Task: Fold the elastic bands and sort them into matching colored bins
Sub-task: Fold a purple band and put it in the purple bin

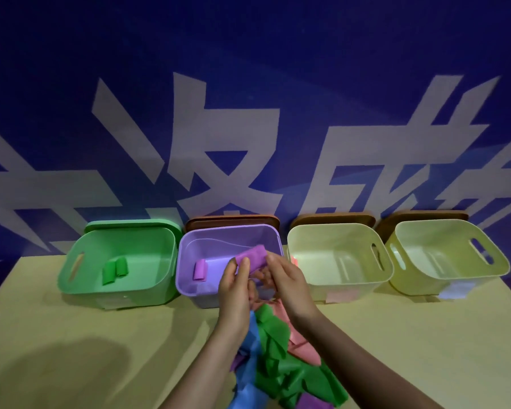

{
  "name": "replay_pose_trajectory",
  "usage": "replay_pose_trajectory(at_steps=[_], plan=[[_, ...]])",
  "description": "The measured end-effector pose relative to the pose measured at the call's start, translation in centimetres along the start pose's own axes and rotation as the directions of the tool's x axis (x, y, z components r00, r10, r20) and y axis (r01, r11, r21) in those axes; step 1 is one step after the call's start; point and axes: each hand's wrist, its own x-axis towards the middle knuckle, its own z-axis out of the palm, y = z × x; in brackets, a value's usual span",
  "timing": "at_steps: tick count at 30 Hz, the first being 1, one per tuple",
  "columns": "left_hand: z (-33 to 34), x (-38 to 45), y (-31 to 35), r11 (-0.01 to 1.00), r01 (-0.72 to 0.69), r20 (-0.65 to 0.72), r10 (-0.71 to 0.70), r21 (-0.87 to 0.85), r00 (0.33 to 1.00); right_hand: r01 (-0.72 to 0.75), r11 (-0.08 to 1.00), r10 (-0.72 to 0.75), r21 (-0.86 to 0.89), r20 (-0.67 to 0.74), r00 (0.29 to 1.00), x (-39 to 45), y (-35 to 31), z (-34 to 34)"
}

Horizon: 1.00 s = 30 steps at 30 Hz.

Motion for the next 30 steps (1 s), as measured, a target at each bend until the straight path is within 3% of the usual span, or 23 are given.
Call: replay_pose_trajectory(at_steps=[4,9,10,12,15,17,19,23,25,27,30], plan=[[-0.7,2.3,0.1,0.999,0.018,-0.121,-0.024,-0.049,0.992,-0.129,0.989,0.131,0.071,-0.024,0.991,2.8,1.2,3.1],[-4.1,7.6,-0.8,0.925,0.207,-0.062,-0.198,0.317,0.978,-0.224,0.969,0.227,0.108,-0.019,0.974,6.8,2.9,5.6],[-5.1,8.6,-0.8,0.872,0.174,-0.031,-0.180,0.458,0.983,-0.228,0.971,0.231,0.075,-0.031,0.972,7.7,3.2,5.9],[-7.5,9.9,-0.6,0.679,0.007,-0.011,0.002,0.734,1.000,-0.199,0.979,0.197,-0.038,-0.056,0.979,10.0,4.1,6.0],[-10.3,10.8,0.3,0.463,-0.159,-0.012,0.344,0.872,0.939,-0.172,0.939,0.186,-0.298,0.020,0.982,13.1,5.5,6.3],[-11.4,11.7,0.1,0.359,-0.161,0.012,0.383,0.919,0.924,-0.173,0.882,0.238,-0.438,0.097,0.966,14.9,7.3,6.8],[-12.2,12.4,-0.7,0.295,-0.129,0.010,0.372,0.947,0.928,-0.175,0.814,0.304,-0.553,0.150,0.941,16.2,9.1,7.6],[-12.9,12.8,-2.0,0.217,-0.154,0.041,0.452,0.964,0.891,-0.306,0.732,0.489,-0.608,0.157,0.858,18.2,11.3,8.7],[-12.9,12.9,-2.2,0.204,-0.172,0.055,0.478,0.964,0.876,-0.273,0.645,0.541,-0.714,0.173,0.823,18.9,11.8,9.3],[-12.9,13.1,-2.3,0.205,-0.173,0.052,0.490,0.963,0.870,-0.236,0.576,0.552,-0.782,0.160,0.818,19.3,12.2,9.7],[-12.8,13.0,-2.3,0.202,-0.154,0.036,0.490,0.967,0.871,-0.271,0.594,0.548,-0.757,0.134,0.826,19.6,12.7,9.9]])
